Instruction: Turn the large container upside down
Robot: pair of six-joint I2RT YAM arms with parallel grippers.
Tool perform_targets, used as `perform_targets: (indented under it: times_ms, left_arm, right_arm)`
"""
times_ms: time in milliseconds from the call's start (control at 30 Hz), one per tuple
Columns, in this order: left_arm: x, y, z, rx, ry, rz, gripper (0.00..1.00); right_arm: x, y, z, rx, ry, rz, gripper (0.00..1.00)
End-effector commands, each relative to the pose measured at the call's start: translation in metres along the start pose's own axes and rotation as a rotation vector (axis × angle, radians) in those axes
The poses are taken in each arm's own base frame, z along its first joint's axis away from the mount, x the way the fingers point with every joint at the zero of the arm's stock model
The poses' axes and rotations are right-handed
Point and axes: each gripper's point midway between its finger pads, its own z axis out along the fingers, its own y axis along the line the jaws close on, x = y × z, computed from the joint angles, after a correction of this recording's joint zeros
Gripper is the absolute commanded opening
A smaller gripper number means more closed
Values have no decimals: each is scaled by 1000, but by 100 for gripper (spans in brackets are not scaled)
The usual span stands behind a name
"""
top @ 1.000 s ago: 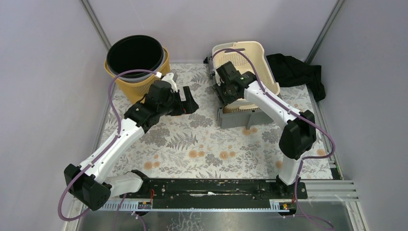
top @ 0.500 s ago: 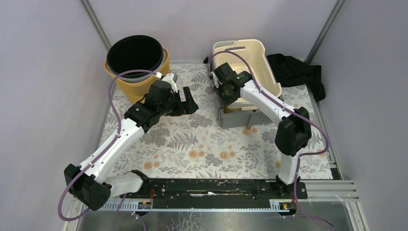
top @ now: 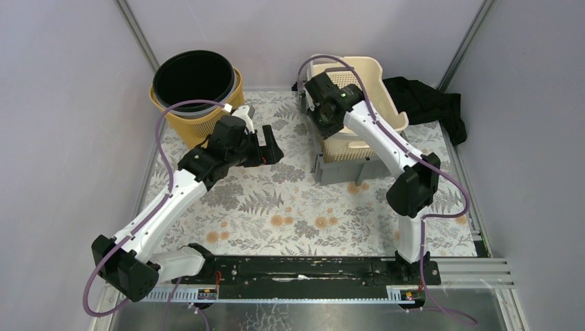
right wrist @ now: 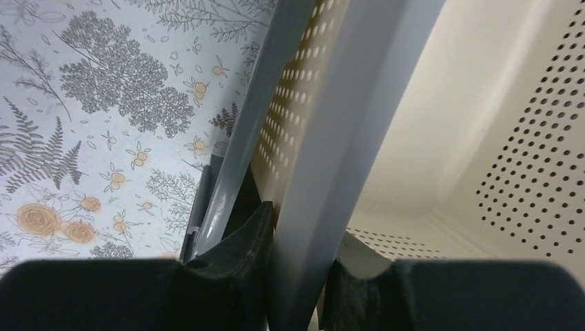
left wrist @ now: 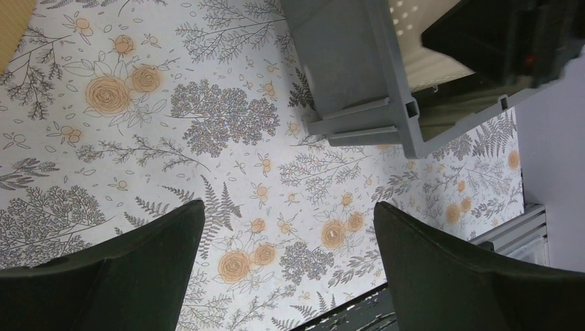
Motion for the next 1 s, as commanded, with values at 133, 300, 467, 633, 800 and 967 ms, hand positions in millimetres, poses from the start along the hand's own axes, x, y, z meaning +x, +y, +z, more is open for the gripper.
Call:
perform_targets:
  times_ms: [133, 300, 467, 633, 800, 967]
  left_arm:
    - [-21, -7, -14, 14, -67, 25, 100]
    - [-22, -7, -14, 17, -70, 20, 100]
    - [-26, -9, -16, 16, -82, 22, 100]
    - [-36, -8, -20, -1, -102, 29, 100]
    - [-47, -10, -28, -6, -125, 31, 100]
    - [-59, -6, -43, -27, -159, 26, 100]
  right_arm:
    - [-69, -64, -123, 209, -368, 101, 0]
    - [-74, -72, -167, 224, -482, 122, 0]
    - [-76, -73, -204, 207, -576, 140, 0]
    - [-73, -67, -245, 132, -688, 159, 0]
    - [-69, -49, -269, 6, -747, 132, 0]
    - [-64, -19, -292, -156, -801, 75, 0]
